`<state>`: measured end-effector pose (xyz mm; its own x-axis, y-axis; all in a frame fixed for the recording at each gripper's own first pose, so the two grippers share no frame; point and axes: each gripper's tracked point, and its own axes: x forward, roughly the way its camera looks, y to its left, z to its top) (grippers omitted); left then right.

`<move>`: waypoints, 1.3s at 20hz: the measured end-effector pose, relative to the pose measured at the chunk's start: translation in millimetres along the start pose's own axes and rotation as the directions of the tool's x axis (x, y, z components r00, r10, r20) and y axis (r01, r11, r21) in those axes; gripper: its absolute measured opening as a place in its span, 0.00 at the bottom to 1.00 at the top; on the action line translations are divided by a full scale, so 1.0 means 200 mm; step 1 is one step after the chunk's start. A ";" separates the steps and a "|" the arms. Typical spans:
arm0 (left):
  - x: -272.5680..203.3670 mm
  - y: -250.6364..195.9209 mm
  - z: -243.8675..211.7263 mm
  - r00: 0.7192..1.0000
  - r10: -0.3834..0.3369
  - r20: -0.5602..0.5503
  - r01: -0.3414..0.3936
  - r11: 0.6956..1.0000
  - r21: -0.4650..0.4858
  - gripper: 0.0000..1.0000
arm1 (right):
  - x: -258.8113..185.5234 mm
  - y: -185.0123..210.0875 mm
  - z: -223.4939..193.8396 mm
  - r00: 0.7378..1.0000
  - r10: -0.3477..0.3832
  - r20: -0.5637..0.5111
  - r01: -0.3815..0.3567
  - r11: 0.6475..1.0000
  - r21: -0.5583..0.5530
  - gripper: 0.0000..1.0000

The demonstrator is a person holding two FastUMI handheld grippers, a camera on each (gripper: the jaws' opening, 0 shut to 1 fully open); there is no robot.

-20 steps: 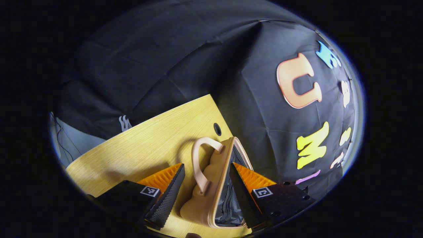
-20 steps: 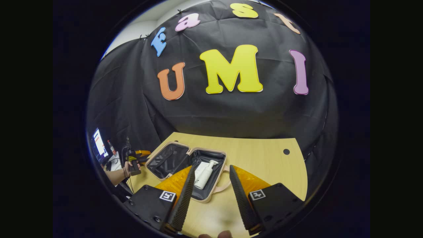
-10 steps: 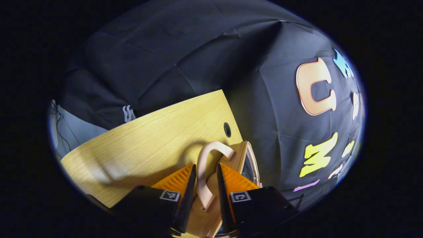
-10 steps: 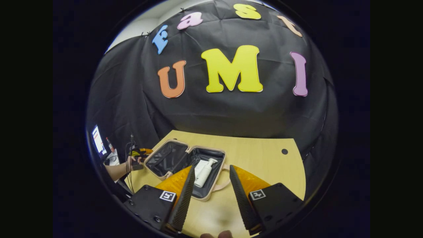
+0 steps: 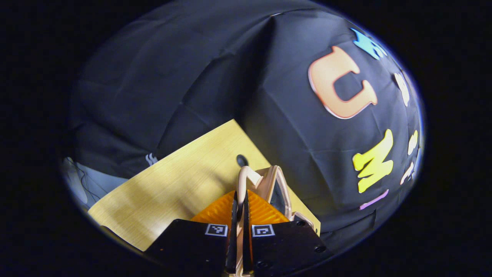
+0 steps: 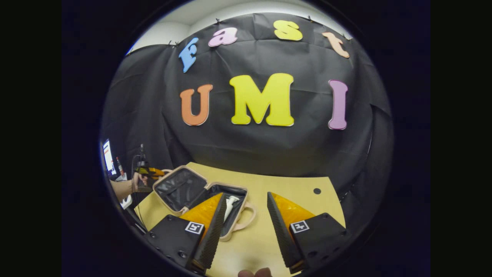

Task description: First open the suitcase, pack the skin care products into it, and then close the suitcase.

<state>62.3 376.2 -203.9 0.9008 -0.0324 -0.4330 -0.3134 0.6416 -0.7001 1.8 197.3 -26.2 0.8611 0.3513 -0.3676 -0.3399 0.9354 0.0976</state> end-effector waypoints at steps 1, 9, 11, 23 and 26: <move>-0.05 -0.09 0.03 1.000 -0.005 0.019 0.004 0.999 0.047 0.09 | -0.01 -0.04 0.01 1.000 -0.019 0.013 0.019 1.000 0.020 0.62; -0.32 -0.92 -0.12 0.989 -0.098 0.111 0.031 0.871 0.489 0.10 | -0.15 -0.33 0.09 0.983 -0.150 0.103 0.142 0.986 0.089 0.62; -0.33 -1.13 -0.24 0.986 -0.125 0.111 0.042 0.830 0.557 0.10 | -0.19 -0.43 0.11 0.973 -0.196 0.125 0.186 0.978 0.090 0.64; -0.19 -1.71 -1.16 0.983 -0.177 0.045 0.085 0.661 0.745 0.12 | -0.42 -0.88 0.06 0.927 -0.351 0.134 0.336 0.933 0.127 0.63; -0.07 -1.74 -1.45 0.988 -0.152 -0.008 0.101 0.616 0.781 0.12 | -0.50 -1.00 0.00 0.911 -0.396 0.113 0.381 0.915 0.131 0.64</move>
<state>71.6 -68.4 -118.3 0.9357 -0.1353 -0.3259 0.1323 0.9907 -0.0315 -16.4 -25.3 -7.9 0.9621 -0.0455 -0.2688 0.0666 0.9953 0.0700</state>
